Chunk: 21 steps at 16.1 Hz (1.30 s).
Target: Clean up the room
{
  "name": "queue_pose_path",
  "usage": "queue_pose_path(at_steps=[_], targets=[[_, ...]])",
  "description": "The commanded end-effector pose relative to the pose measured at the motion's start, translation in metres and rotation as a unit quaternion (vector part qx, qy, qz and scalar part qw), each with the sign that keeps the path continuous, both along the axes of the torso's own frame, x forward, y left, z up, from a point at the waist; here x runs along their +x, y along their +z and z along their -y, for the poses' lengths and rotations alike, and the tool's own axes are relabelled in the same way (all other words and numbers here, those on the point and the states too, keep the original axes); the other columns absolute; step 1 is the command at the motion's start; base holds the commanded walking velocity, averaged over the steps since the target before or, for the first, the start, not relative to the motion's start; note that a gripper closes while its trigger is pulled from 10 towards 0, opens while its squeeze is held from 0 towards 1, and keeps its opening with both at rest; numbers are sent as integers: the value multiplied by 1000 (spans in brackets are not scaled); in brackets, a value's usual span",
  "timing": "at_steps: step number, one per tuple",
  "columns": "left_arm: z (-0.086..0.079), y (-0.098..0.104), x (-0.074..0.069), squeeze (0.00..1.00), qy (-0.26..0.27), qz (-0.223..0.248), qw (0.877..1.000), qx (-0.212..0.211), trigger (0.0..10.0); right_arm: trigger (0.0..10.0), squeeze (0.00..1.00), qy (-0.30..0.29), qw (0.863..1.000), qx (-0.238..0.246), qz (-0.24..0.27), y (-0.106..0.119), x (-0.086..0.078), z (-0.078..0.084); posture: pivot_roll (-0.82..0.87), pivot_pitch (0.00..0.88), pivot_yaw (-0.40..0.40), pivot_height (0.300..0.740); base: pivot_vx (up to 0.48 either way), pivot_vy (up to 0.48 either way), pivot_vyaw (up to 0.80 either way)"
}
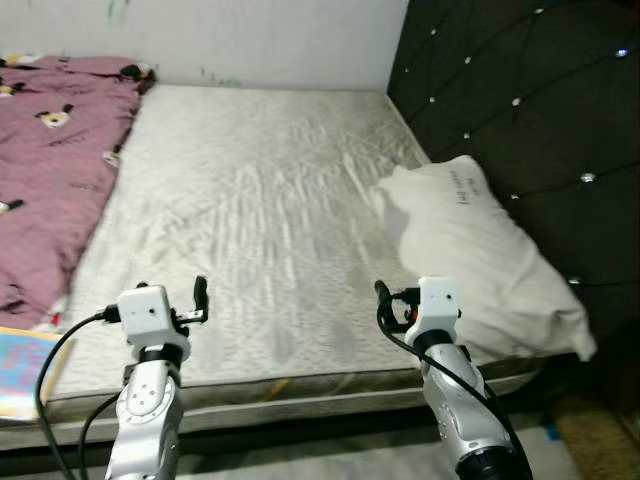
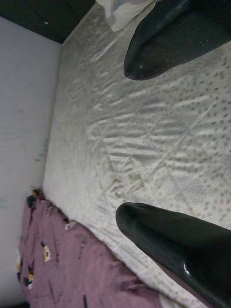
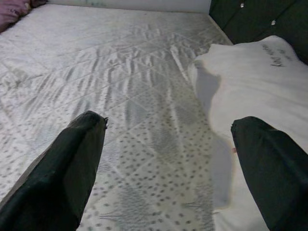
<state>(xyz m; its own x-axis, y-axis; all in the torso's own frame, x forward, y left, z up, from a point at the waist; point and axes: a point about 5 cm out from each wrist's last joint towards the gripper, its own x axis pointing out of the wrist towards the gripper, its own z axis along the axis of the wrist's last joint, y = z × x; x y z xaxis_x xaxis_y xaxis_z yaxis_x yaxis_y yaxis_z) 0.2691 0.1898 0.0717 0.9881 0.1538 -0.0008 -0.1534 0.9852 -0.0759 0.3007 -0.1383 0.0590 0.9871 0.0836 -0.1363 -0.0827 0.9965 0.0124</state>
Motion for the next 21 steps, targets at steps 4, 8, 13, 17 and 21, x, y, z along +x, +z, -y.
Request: queue_pose_path(at_steps=[4, 8, 13, 17, 21], targets=[[5, -4, 0, 0, -1, -7, 1000, -7, 10000, 10000, 0, -15, 1000, -9, -14, -5, -1, 12, 8, 44, -54, 740, 0, 480, 0], [5, -3, 1, 0, 2, -7, 1000, -7, 10000, 10000, 0, -14, 1000, -8, -13, -4, -1, 12, 8, 45, -52, 740, 0, 480, 0], [4, -3, 3, 0, 5, -8, 1000, -9, 10000, 10000, 0, -14, 1000, -5, -11, -4, 1, 11, 9, 43, -54, 740, 0, 480, 0], [4, -3, 4, 0, 5, -8, 1000, -8, 10000, 10000, 0, -12, 1000, -6, -10, -3, 2, 11, 9, 43, -52, 740, 0, 480, 0], [6, -2, 5, 0, 2, -7, 1000, -7, 10000, 10000, 0, 0, 1000, -15, 2, 3, 5, 9, 8, 51, -51, 740, 0, 480, 0]])
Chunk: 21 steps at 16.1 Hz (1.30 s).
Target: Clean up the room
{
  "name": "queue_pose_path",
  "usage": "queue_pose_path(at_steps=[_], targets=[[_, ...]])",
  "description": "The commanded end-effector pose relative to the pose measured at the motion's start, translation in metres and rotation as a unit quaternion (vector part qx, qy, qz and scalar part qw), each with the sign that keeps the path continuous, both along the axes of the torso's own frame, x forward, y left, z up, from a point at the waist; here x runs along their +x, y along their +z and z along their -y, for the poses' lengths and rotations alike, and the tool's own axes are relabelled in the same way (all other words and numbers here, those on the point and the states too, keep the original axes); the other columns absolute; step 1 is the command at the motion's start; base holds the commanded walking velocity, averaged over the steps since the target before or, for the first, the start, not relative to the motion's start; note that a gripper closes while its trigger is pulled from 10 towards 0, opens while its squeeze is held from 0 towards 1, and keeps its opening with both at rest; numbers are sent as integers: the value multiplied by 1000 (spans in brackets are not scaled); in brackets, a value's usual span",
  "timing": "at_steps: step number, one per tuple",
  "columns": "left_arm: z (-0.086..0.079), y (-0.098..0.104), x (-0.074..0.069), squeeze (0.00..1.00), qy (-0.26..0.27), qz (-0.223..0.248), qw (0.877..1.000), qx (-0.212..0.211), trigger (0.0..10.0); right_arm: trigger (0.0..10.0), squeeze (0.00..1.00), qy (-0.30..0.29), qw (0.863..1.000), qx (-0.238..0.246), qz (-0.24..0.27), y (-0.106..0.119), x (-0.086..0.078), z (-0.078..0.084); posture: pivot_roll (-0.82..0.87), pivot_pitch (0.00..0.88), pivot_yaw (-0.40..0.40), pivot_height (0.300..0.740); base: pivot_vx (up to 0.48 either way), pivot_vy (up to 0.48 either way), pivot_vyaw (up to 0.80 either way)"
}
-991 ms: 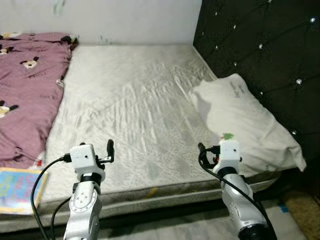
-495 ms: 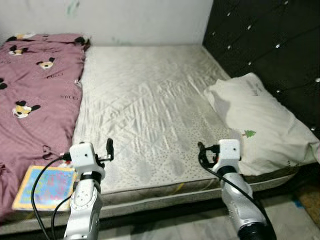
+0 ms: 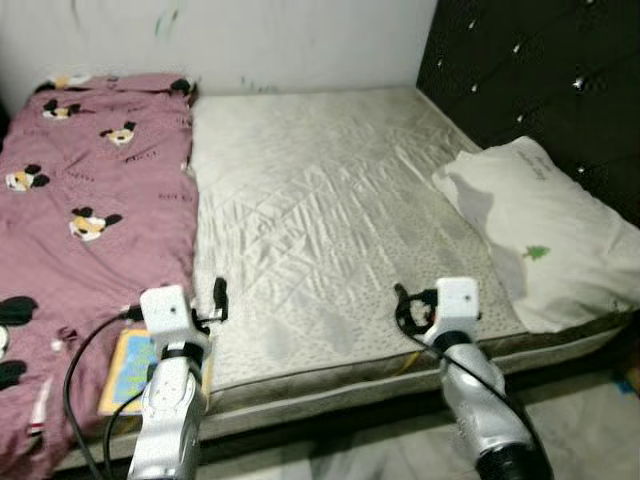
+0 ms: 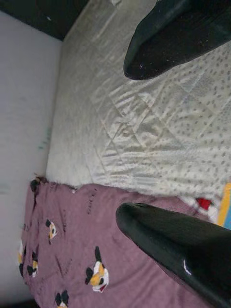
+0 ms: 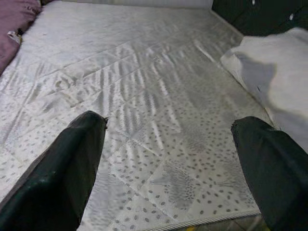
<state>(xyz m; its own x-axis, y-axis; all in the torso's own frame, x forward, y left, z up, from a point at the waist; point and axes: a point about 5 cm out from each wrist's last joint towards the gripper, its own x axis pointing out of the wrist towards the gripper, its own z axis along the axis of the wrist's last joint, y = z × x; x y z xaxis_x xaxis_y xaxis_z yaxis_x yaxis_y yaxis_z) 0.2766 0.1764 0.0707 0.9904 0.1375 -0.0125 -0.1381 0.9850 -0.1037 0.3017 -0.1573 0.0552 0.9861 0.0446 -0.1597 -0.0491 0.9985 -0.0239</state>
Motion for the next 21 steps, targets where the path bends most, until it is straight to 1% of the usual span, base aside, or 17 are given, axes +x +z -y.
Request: queue_pose_path(at_steps=[1, 4, 7, 8, 9, 10, 11, 12, 13, 14, 15, 17, 21], targets=[[-7, 0, -3, 0, 12, 0, 1000, 8, 10000, 10000, 0, 23, 1000, -3, 14, 7, 5, -11, 7, 58, -53, 740, 0, 480, 0], [-3, 6, -4, 0, 17, 13, 1000, 4, 10000, 10000, 0, 38, 999, -8, 22, 11, 5, -15, 14, 71, -60, 740, 0, 435, 0], [-2, 13, -8, 0, 30, 23, 999, 8, 10000, 10000, 0, 46, 998, -7, 32, 16, 4, -19, 18, 73, -58, 740, 0, 0, 0], [-3, 17, -10, 0, 34, 33, 999, 14, 10000, 10000, 0, 50, 998, -5, 45, 22, 4, -20, 19, 73, -58, 740, 0, 0, 0], [-7, 26, -15, 0, 39, 53, 997, 30, 10000, 10000, 0, 61, 995, -4, 79, 37, 3, -23, 19, 73, -58, 740, 0, 0, 0], [-8, 28, -18, 0, 33, 61, 997, 41, 10000, 10000, 0, 66, 993, -8, 99, 46, 3, -24, 19, 73, -58, 740, 0, 0, 0], [-9, 28, -21, 0, 27, 63, 996, 50, 10000, 10000, 0, 66, 992, -6, 105, 50, 4, -24, 19, 73, -58, 740, 0, 0, 0], [-11, 24, -25, 0, 21, 51, 998, 40, 10000, 10000, 0, 69, 992, -2, 109, 54, 3, -26, 29, 72, -61, 740, 0, 0, 0], [-11, 22, -28, 0, 15, 47, 999, 12, 10000, 10000, 0, 73, 991, -3, 112, 56, 4, -27, 29, 72, -61, 740, 0, 0, 0], [-11, 20, -30, 0, 16, 42, 999, 24, 10000, 10000, 0, 74, 991, -5, 112, 56, 3, -27, 28, 72, -59, 740, 0, 0, 0], [-13, 18, -32, 0, 29, 37, 997, 55, 10000, 10000, 0, 67, 992, -3, 104, 52, 2, -26, 28, 72, -59, 740, 0, 0, 0], [-13, 18, -33, 0, 30, 34, 997, 56, 10000, 10000, 0, 71, 993, -12, 98, 50, -2, -26, 28, 72, -59, 740, 0, 0, 0], [-12, 18, -30, 0, 20, 30, 998, 54, 10000, 10000, 0, 78, 992, -18, 95, 50, -3, -29, 32, 71, -58, 740, 0, 0, 800]])
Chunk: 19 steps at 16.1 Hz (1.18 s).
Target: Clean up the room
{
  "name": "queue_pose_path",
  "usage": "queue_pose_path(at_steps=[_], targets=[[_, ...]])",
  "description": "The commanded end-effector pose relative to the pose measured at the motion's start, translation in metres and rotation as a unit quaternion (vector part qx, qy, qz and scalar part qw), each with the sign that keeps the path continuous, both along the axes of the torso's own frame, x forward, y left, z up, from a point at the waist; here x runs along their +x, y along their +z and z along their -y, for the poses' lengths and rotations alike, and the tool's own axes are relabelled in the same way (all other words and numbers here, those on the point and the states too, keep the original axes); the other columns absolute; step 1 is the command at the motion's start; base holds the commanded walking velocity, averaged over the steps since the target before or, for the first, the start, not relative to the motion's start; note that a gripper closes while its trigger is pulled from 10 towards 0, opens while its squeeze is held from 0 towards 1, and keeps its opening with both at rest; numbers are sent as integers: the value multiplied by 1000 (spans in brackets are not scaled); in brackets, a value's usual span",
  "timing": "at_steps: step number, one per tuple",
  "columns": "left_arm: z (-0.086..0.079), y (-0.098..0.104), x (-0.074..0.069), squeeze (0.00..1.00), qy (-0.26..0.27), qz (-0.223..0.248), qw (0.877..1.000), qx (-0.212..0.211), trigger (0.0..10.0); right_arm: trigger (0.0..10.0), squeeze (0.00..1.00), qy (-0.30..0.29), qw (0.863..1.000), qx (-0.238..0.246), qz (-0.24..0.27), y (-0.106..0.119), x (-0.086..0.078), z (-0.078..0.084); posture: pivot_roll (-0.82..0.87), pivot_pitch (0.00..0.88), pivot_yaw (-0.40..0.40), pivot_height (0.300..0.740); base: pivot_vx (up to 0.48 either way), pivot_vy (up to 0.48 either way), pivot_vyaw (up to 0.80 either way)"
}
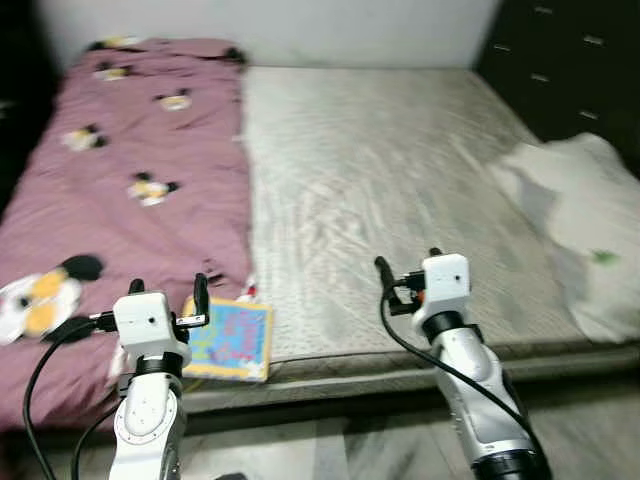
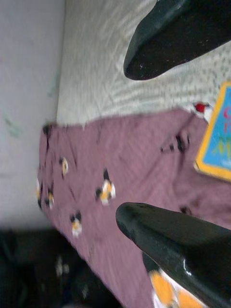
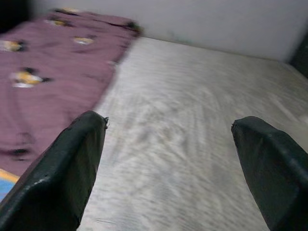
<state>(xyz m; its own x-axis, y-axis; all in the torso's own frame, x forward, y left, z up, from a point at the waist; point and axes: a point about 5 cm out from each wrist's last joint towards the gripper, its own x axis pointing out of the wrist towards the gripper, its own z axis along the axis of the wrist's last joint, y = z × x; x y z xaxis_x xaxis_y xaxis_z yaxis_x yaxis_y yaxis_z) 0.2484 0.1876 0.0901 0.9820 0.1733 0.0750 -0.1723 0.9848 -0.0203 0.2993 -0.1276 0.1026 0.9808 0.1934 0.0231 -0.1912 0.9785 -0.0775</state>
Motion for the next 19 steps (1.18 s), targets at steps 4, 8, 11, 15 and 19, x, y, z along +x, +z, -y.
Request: queue_pose_path(at_steps=[4, 8, 11, 15, 19], targets=[[-1, -7, -1, 0, 6, -24, 1000, -6, 10000, 10000, 0, -5, 1000, 3, -1, 2, 3, -3, 34, 73, -48, 740, 0, 0, 800], [-10, -5, -4, 0, 8, -14, 1000, 6, 10000, 10000, 0, -44, 999, 25, -11, -12, -1, 6, 53, 59, -22, 740, 0, 0, 400], [-10, -13, -28, 0, -10, -36, 999, -33, 10000, 10000, 0, -37, 999, 1, -27, -19, -20, 21, 68, 61, -34, 740, 0, 0, 0], [-14, -11, -43, 0, -15, -41, 999, 7, 10000, 10000, 0, -60, 998, -17, 9, -12, -33, 38, 59, 79, -51, 740, 0, 0, 0], [-3, 0, -36, 0, -82, -36, 996, 26, 10000, 10000, 0, -79, 997, 7, 3, -5, -23, 39, 42, 96, -50, 740, 0, 0, 0]])
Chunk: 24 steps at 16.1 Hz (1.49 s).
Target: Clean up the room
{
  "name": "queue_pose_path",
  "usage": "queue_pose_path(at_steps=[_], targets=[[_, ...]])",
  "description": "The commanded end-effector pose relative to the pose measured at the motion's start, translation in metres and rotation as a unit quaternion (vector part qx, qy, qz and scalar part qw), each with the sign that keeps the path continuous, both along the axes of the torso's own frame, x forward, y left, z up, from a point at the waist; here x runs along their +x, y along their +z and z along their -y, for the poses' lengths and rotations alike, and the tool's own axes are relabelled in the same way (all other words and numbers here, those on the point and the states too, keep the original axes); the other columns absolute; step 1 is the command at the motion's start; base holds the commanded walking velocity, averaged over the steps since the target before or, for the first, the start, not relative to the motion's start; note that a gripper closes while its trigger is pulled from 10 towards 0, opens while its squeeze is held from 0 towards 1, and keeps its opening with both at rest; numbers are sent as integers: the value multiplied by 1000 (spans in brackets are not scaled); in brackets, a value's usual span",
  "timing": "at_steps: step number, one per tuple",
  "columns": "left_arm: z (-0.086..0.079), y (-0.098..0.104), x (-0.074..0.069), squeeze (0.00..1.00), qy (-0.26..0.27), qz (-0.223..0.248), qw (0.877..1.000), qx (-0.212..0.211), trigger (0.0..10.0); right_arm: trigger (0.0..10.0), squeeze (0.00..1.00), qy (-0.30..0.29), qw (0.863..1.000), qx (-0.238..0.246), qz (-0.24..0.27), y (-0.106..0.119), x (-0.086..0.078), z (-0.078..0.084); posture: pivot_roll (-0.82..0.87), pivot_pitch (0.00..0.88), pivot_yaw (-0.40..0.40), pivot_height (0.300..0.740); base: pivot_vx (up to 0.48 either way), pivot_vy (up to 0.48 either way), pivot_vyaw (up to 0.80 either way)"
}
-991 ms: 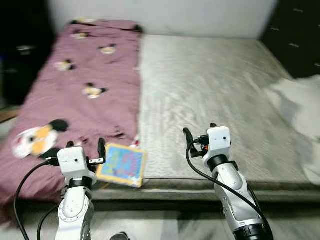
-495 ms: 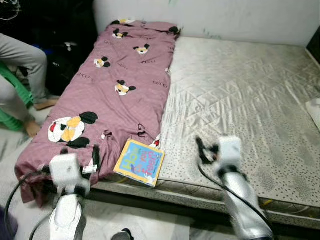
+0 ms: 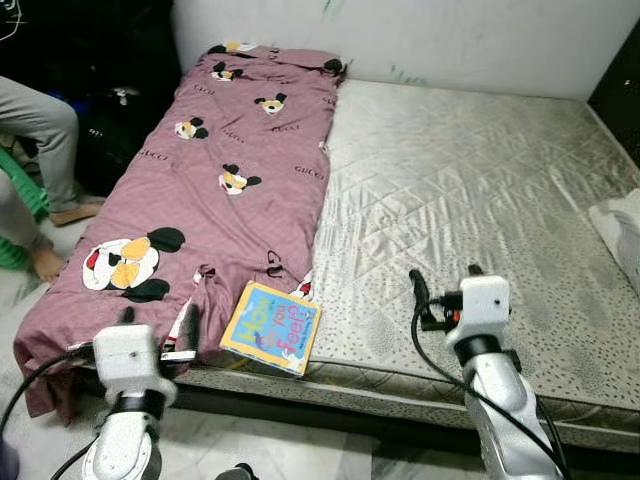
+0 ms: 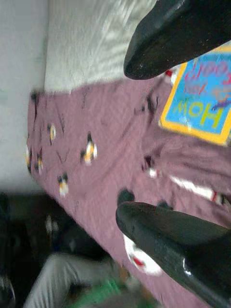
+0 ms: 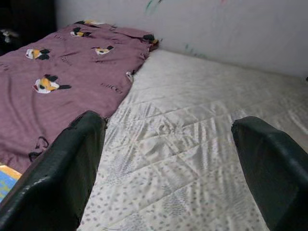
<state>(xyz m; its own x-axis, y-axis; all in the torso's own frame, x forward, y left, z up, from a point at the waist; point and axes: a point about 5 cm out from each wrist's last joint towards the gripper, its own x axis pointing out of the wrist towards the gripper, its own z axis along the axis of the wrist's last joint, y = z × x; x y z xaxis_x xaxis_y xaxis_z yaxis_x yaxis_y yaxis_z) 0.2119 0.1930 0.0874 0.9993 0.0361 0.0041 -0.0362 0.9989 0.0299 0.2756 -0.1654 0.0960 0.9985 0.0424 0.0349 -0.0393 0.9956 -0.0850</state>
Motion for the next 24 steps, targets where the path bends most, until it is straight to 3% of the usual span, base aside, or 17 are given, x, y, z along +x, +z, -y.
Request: queue_pose_path(at_steps=[1, 5, 7, 13, 15, 17, 24], targets=[[1, 1, 2, 0, -13, -1, 999, 30, 10000, 10000, 0, -4, 1000, 5, 6, 3, 1, -2, 33, 103, -26, 740, 0, 0, 0], [1, -8, 11, 0, 21, -21, 1000, 12, 10000, 10000, 0, 1, 1000, 16, 3, -3, -2, -14, 27, 73, 9, 740, 0, 0, 0], [12, -9, 21, 0, 6, -24, 1000, 4, 10000, 10000, 0, -12, 1000, 25, 2, -5, -1, -14, 8, 47, 47, 740, 0, 0, 0], [24, -12, 41, 0, -31, -27, 999, 8, 10000, 10000, 0, -46, 998, 34, 3, -9, -9, -8, -57, 32, 116, 740, 0, 0, 0], [28, -12, 46, 0, -46, -28, 999, 8, 10000, 10000, 0, -44, 998, 33, 1, -9, -9, -9, -60, 35, 111, 740, 0, 0, 0], [25, -11, 48, 0, -26, -22, 999, 3, 10000, 10000, 0, -20, 1000, 21, -1, -10, -5, -13, -37, 32, 66, 740, 0, 0, 0], [7, -18, 34, 0, 40, -28, 999, -8, 10000, 10000, 0, 36, 999, 25, -20, -14, 13, -35, 59, 20, -27, 740, 0, 0, 0]])
